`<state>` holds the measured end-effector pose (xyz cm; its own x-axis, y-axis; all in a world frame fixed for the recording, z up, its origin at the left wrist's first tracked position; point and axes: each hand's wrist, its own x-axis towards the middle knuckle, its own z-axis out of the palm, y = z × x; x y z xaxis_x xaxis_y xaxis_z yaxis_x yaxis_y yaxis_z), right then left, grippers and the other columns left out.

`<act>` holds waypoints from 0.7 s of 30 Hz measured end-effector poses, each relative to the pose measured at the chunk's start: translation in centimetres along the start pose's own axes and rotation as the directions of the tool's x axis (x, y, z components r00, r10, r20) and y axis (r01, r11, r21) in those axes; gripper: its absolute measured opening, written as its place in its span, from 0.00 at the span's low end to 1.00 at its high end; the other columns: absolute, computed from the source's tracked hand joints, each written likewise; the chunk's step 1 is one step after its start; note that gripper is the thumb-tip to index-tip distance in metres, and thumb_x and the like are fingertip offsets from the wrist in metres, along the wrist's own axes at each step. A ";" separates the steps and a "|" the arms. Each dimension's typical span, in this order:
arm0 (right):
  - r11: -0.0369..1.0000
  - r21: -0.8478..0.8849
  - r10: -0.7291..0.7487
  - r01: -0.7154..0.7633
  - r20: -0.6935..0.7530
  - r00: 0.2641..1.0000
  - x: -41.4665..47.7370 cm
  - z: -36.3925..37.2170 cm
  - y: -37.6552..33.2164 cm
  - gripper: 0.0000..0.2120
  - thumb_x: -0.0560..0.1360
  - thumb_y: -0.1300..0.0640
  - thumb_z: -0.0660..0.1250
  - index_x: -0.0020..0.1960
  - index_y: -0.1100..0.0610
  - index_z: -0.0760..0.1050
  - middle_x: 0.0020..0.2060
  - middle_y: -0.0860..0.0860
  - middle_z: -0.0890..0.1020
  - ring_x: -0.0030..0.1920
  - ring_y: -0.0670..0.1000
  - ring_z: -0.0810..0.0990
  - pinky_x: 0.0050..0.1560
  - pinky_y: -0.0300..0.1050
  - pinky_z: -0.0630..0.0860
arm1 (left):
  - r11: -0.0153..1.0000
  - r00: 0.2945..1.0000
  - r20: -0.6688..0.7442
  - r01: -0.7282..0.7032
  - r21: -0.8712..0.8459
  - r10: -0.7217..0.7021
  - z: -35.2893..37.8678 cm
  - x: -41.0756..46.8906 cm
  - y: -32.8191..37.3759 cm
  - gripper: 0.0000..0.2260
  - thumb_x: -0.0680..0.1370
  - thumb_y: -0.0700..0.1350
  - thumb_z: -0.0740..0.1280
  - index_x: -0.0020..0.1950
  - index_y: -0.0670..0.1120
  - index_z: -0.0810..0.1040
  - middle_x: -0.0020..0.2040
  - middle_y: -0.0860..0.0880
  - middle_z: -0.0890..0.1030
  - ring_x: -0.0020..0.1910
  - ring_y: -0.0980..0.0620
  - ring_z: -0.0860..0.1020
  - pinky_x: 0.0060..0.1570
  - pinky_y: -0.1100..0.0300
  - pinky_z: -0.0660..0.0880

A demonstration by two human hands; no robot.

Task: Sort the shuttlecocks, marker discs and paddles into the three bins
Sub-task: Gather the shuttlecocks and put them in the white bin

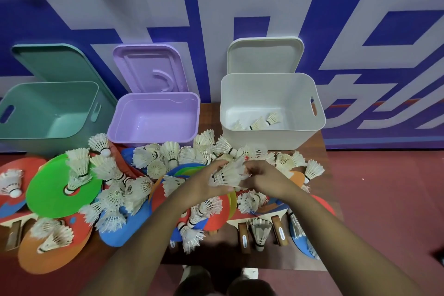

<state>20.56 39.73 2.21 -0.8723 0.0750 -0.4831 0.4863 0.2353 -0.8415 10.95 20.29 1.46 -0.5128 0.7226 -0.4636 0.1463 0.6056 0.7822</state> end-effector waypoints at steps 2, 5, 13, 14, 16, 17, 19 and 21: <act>0.996 -0.091 0.001 0.003 0.041 0.999 -0.1 0.4 -0.2 0.10 0.69 0.64 0.69 0.34 0.54 0.70 0.33 0.50 0.71 0.34 0.48 0.69 0.40 0.45 0.66 | 0.996 1.000 0.029 0.001 0.085 -0.003 0.3 -0.1 0.0 0.37 0.71 0.58 0.74 0.75 0.60 0.60 0.66 0.64 0.65 0.67 0.64 0.64 0.62 0.65 0.63; 0.999 -0.016 -0.036 0.037 0.102 0.994 -0.9 0.8 -0.4 0.08 0.72 0.63 0.70 0.45 0.52 0.75 0.38 0.54 0.75 0.37 0.49 0.74 0.41 0.45 0.71 | 0.999 1.000 0.000 0.031 0.035 -0.031 0.6 -0.2 -0.2 0.30 0.72 0.56 0.74 0.70 0.61 0.63 0.61 0.69 0.69 0.62 0.64 0.70 0.56 0.66 0.67; 0.842 -0.502 0.079 -0.196 -0.245 0.966 -1.3 1.5 5.6 0.32 0.73 0.43 0.69 0.73 0.46 0.60 0.63 0.54 0.69 0.48 0.53 0.78 0.49 0.46 0.72 | 0.960 0.980 -0.125 0.116 -0.256 -0.152 -0.1 -0.3 -1.8 0.22 0.75 0.48 0.73 0.61 0.61 0.64 0.52 0.69 0.72 0.51 0.72 0.71 0.44 0.80 0.65; 0.802 -0.556 0.104 -0.217 -0.229 0.968 -0.9 2.3 6.7 0.33 0.73 0.42 0.67 0.74 0.45 0.58 0.66 0.56 0.67 0.51 0.55 0.79 0.51 0.47 0.74 | 0.957 0.981 -0.119 0.118 -0.265 -0.154 0.0 -0.1 -2.0 0.23 0.75 0.48 0.73 0.61 0.61 0.64 0.52 0.69 0.72 0.52 0.71 0.72 0.44 0.80 0.65; 0.747 -0.618 0.147 -0.246 -0.208 0.967 0.3 3.9 8.4 0.30 0.75 0.44 0.64 0.74 0.43 0.58 0.69 0.57 0.63 0.58 0.61 0.77 0.54 0.50 0.76 | 0.955 0.982 -0.110 0.119 -0.271 -0.153 0.0 0.2 -2.2 0.24 0.74 0.49 0.73 0.63 0.61 0.64 0.54 0.68 0.73 0.55 0.69 0.73 0.47 0.77 0.66; 0.716 -0.644 0.163 -0.270 -0.222 0.961 0.8 4.5 9.0 0.27 0.76 0.47 0.62 0.73 0.44 0.60 0.68 0.58 0.64 0.59 0.61 0.77 0.54 0.51 0.77 | 0.956 0.983 -0.101 0.122 -0.268 -0.154 0.1 0.4 -2.3 0.24 0.74 0.50 0.73 0.64 0.61 0.64 0.55 0.68 0.74 0.55 0.69 0.73 0.48 0.76 0.66; 0.692 -0.659 0.157 -0.296 -0.262 0.952 1.8 5.0 9.6 0.21 0.76 0.54 0.62 0.69 0.45 0.67 0.62 0.57 0.69 0.53 0.61 0.79 0.48 0.52 0.79 | 0.953 0.981 -0.095 0.135 -0.272 -0.166 0.2 0.9 -2.6 0.26 0.73 0.53 0.73 0.66 0.59 0.65 0.59 0.65 0.74 0.59 0.64 0.73 0.53 0.71 0.68; 0.708 -0.647 0.133 -0.283 -0.271 0.953 2.5 4.9 9.8 0.18 0.75 0.59 0.62 0.64 0.48 0.72 0.57 0.57 0.73 0.47 0.60 0.81 0.42 0.51 0.79 | 0.956 0.982 -0.085 0.142 -0.256 -0.169 0.1 1.2 -2.5 0.25 0.74 0.53 0.73 0.65 0.61 0.64 0.59 0.64 0.74 0.61 0.62 0.72 0.53 0.72 0.67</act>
<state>23.40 37.47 -8.42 -0.7803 0.3659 -0.5072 0.5588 0.7720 -0.3028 10.09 19.68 -1.07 -0.6003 0.5788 -0.5519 -0.1493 0.5968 0.7883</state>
